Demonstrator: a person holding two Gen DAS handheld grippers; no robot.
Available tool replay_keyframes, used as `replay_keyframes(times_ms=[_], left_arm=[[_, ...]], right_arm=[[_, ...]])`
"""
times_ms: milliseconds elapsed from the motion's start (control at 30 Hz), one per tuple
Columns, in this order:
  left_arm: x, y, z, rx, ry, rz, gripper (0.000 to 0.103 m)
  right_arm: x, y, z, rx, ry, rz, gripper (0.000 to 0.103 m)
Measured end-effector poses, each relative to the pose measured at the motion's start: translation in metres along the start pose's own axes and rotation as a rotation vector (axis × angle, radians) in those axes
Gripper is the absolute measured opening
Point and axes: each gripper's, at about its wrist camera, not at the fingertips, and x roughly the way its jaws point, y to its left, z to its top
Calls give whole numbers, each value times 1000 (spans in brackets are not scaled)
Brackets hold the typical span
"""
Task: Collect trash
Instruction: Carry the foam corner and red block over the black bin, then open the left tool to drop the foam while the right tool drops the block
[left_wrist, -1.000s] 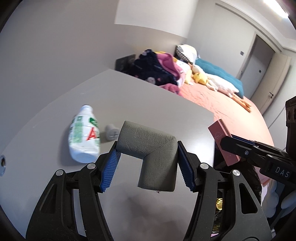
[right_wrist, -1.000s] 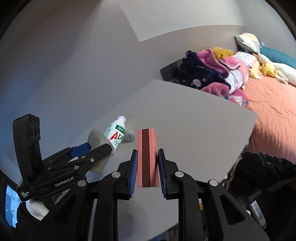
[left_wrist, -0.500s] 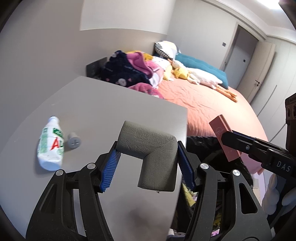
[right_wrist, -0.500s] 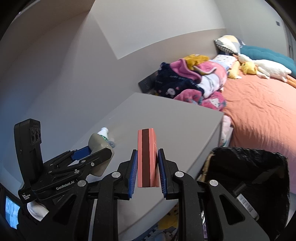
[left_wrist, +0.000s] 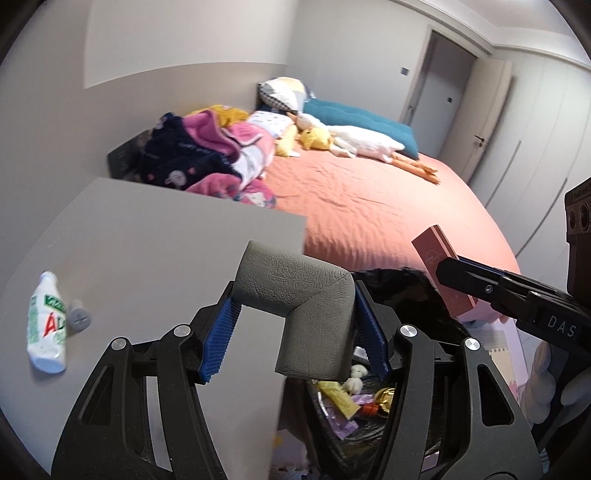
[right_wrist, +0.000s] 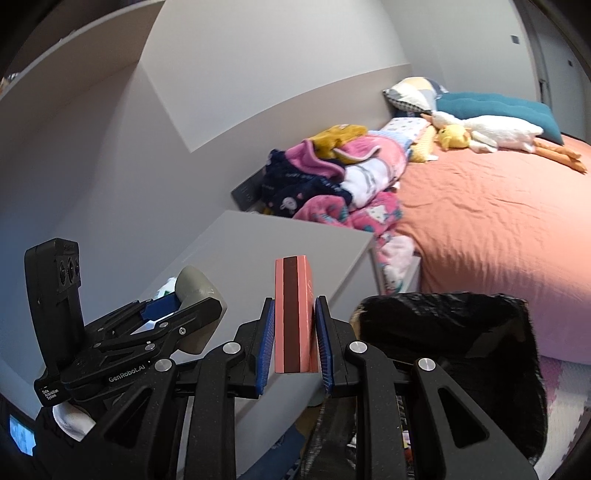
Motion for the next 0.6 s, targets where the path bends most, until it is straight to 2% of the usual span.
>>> replay_keyframes(times_ms=[600], left_arm=[[32,-79,12,113,27,-144,60]], right_arm=[[-52,-66,-3,99,-78,-119,23]])
